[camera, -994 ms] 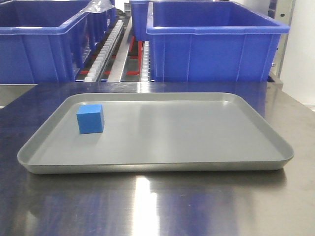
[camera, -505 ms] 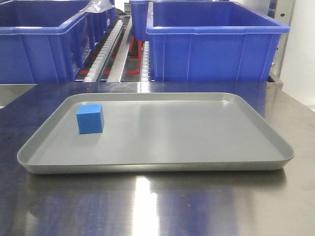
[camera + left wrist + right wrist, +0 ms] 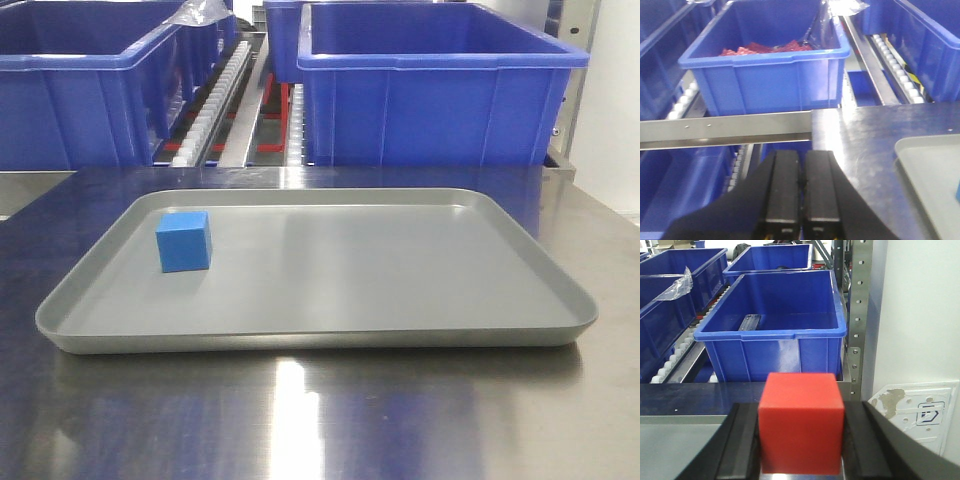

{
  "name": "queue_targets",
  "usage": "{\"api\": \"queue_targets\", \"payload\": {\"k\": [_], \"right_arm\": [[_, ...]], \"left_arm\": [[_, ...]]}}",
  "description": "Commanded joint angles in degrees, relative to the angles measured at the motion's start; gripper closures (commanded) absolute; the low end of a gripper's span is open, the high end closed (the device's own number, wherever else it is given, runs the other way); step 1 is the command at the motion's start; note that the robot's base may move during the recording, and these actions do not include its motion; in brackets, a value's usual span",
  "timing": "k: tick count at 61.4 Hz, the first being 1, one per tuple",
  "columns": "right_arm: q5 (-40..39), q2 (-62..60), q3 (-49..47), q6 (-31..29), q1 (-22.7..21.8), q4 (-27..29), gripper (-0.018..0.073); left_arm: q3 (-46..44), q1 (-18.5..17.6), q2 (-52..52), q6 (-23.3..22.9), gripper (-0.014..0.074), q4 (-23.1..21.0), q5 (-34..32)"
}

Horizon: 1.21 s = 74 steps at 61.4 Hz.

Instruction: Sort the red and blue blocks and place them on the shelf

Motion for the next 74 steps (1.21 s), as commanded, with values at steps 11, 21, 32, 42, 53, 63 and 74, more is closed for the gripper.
{"api": "queue_targets", "payload": {"k": [11, 21, 32, 42, 53, 63, 74], "right_arm": [[-4.7, 0.3, -1.6, -0.6, -0.3, -0.5, 0.051], [-4.7, 0.3, -1.6, -0.6, -0.3, -0.5, 0.051], [-4.7, 0.3, -1.6, -0.6, -0.3, -0.5, 0.051], [-4.7, 0.3, -1.6, -0.6, -0.3, -0.5, 0.051], [-4.7, 0.3, -1.6, -0.6, -0.3, -0.5, 0.051], [-4.7, 0.3, -1.6, -0.6, -0.3, -0.5, 0.051], [-4.7, 0.3, -1.6, -0.6, -0.3, -0.5, 0.051]], "left_arm": [[-11.1, -10.5, 15.9, -6.7, 0.0472, -0.1, -3.6], [-18.1, -17.0, 27.1, -11.9, 0.0472, -0.2, 1.3], [-27.2, -22.7, 39.8, -15.6, 0.0471, -0.2, 9.9], [-36.0, -25.9, 50.1, -23.4, 0.047, -0.1, 19.8], [-44.8, -27.2, 58.9, -31.7, 0.0455, 2.2, 31.8], [-51.2, -27.3, 65.1, -35.8, 0.0279, 2.7, 38.0], [-58.4, -27.3, 70.5, -41.4, 0.0066, 3.3, 46.7]]}}
